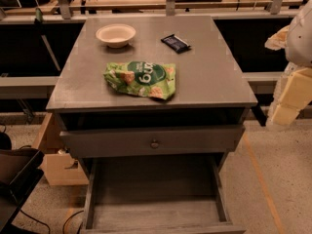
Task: Place rxbar blueberry into middle drawer
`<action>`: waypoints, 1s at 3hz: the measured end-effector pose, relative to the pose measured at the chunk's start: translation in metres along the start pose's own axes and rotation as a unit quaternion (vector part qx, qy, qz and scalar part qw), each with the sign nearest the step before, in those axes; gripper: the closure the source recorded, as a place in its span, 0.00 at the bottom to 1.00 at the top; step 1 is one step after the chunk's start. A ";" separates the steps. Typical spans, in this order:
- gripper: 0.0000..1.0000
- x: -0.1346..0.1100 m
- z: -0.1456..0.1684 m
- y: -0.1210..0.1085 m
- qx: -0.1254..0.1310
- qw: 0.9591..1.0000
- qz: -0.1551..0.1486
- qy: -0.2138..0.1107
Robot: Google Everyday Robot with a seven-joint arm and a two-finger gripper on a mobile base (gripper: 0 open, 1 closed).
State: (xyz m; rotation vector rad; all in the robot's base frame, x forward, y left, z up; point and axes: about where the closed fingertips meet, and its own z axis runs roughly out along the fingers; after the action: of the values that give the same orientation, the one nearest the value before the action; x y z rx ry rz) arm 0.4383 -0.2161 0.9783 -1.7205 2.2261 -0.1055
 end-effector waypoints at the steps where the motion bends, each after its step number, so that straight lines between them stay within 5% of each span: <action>1: 0.00 -0.001 0.000 -0.003 0.009 1.000 0.003 -0.004; 2: 0.00 -0.001 0.014 -0.025 0.033 0.998 0.024 -0.043; 3: 0.00 -0.009 0.035 -0.075 0.080 0.989 0.061 -0.112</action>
Offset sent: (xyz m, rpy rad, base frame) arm 0.1142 -0.0032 0.0069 0.2428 -0.3701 -0.0941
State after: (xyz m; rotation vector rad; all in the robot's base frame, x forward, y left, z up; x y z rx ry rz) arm 0.5203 -0.2228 0.9666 -1.4331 2.0907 -0.0570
